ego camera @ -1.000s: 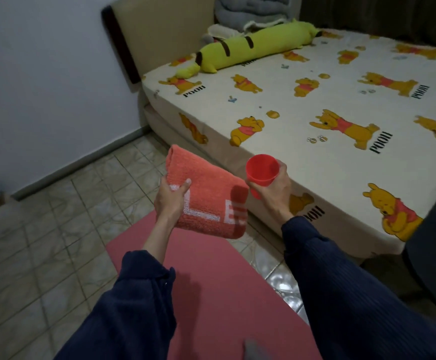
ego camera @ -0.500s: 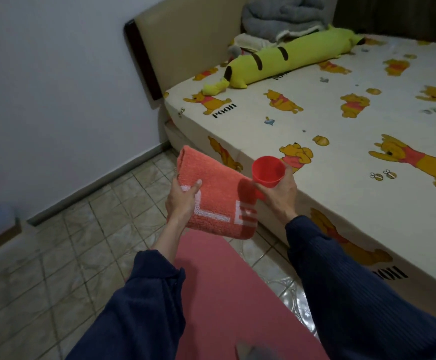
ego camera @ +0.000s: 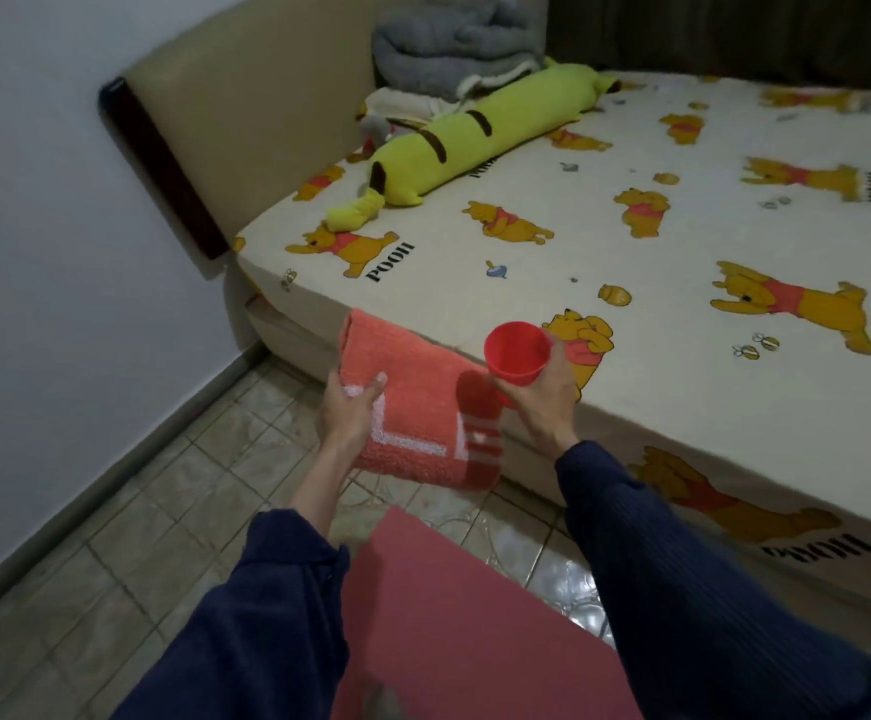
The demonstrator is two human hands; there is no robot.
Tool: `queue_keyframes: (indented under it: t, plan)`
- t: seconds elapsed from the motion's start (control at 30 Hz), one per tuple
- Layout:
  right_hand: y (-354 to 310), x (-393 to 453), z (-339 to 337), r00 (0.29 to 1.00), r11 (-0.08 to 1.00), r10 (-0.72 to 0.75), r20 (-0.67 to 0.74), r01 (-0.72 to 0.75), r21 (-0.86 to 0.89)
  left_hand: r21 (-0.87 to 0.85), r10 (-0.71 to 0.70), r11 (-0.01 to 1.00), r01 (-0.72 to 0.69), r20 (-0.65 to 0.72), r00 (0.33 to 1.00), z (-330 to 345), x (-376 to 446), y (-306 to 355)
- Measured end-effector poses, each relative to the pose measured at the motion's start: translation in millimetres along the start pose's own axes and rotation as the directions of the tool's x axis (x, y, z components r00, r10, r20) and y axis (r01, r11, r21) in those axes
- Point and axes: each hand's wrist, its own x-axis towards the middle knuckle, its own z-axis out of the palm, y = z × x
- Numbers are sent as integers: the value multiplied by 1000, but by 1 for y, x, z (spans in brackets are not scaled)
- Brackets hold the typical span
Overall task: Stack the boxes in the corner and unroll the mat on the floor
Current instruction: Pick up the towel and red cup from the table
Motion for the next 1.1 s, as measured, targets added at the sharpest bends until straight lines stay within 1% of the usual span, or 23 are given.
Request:
queue_keyframes:
  t: [0.07,0.13,0.2,0.4,0.57,0.73,0.87,0.97,1.1]
  plan:
    - [1,7,20,994,999,50,-94,-51,-9,8,21,1000,-21,75,997,-5,33,-3]
    - [1,7,36,978,993,118,-171,-119,0,15,28,999,-31,146,989,-11,58,-7]
    - [4,9,52,960,987,156,-233,-158,9,18,38,999,-42,204,978,-15,82,-9]
    - [24,15,90,927,975,205,-313,-222,-20,-24,43,999,-38,290,956,-5,135,-28]
    - [71,21,107,915,970,218,-340,-241,-27,-57,52,998,-34,339,939,29,162,-55]
    - [160,19,129,898,968,208,-388,-246,-50,-91,44,996,-9,388,920,84,195,-129]
    - [259,4,156,888,963,236,-395,-268,-29,-118,34,993,15,405,914,139,226,-217]
    - [346,-10,180,878,956,267,-398,-292,-5,-121,32,993,20,411,911,184,254,-296]
    - [436,-25,208,851,944,306,-426,-329,20,-106,29,994,18,433,901,229,277,-373]
